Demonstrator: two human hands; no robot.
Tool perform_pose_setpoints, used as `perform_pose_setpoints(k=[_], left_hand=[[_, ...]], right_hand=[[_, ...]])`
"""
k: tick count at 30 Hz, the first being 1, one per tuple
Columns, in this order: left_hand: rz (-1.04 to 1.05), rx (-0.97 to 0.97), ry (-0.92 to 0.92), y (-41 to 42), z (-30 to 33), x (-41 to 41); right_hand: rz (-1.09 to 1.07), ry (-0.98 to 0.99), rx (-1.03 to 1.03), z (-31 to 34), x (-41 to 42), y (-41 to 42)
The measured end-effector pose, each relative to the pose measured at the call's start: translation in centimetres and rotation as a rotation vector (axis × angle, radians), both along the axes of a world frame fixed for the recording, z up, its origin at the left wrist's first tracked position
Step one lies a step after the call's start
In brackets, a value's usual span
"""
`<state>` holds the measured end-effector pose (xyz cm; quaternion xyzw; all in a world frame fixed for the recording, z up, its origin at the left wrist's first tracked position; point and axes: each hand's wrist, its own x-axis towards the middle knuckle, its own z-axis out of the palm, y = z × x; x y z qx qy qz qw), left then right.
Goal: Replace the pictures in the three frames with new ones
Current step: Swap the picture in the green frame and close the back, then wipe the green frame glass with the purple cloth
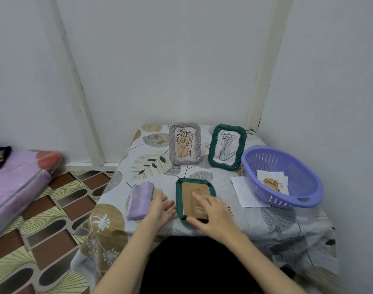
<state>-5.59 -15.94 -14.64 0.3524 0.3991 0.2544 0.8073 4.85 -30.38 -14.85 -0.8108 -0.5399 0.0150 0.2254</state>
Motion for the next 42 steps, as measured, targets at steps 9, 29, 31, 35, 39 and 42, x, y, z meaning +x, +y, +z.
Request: perform_pose_setpoints(k=[9, 29, 31, 35, 39, 42], left_hand=[[-0.234, 0.149, -0.004, -1.2, 0.2, 1.5], [-0.686, 1.26, 0.843, -2.2, -2.2, -0.7], [-0.713, 1.336, 0.903, -2.0, -2.7, -0.8], [-0.686, 1.437, 0.952, -1.5, -3.7, -1.4], [-0.699, 1.519, 1.011, -1.4, -3.6, -1.7], [-0.49, 1.567, 0.94, 0.6, -2.1, -2.3]], right_hand=[[-0.077, 0.129, 0.207, 1.8, 0.3, 0.0], [-0.342, 0.338, -0.127, -1.0, 2.5, -1.8], [-0.317, 0.233, -0.187, -1.6, 2.5, -2.0], [-0.179, 0.074, -0.289, -2.4, 2.2, -1.9], [-0.134, 0.078, -0.322, -2.7, 2.4, -1.9], [-0.12, 0.11, -0.314, -2.7, 2.7, -2.0]])
